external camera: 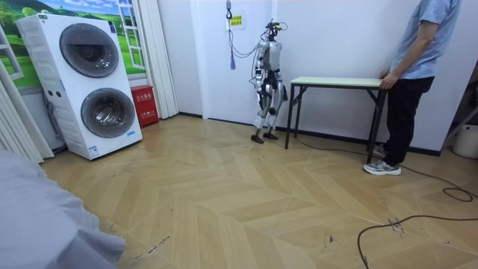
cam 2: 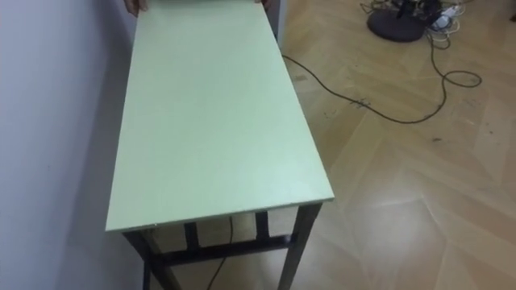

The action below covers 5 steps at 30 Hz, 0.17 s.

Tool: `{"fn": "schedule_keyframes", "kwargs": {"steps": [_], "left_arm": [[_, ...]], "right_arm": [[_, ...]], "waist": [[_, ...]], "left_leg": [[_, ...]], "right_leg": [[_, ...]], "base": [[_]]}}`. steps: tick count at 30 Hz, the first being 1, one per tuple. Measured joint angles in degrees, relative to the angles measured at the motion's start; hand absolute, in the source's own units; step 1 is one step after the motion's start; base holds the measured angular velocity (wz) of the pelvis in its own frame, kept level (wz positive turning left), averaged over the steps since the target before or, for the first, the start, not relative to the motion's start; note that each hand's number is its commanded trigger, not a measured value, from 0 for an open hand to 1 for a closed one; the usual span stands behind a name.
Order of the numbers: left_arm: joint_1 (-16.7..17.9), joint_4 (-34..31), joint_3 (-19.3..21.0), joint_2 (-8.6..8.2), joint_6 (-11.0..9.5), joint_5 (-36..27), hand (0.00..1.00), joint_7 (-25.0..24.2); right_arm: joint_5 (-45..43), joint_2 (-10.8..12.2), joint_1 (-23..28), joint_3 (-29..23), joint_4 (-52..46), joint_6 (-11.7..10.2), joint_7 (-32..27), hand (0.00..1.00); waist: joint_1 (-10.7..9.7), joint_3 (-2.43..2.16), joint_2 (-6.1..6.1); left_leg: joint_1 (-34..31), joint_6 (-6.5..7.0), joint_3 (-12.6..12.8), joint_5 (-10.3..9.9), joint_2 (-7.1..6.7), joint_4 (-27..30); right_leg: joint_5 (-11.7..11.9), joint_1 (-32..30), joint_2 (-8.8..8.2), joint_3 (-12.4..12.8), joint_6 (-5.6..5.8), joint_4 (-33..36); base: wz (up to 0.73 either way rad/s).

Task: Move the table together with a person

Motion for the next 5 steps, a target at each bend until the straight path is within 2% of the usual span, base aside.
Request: {"fn": "schedule_keyframes", "kwargs": {"steps": [5], "left_arm": [[-0.1, 0.0, 0.1, -0.37, 1.0, 3.8, 0.0, 3.0]], "right_arm": [[-0.6, 0.0, -0.8, 0.7, 0.1, 1.2, -1.8, 0.0]], "waist": [[0.0, -0.09, -0.3]], "left_leg": [[-0.2, -0.09, -0.3, 0.0, 0.0, 0.1]], "right_leg": [[0.0, 0.0, 0.08, 0.0, -0.01, 0.1]], "base": [[0.03]]}}
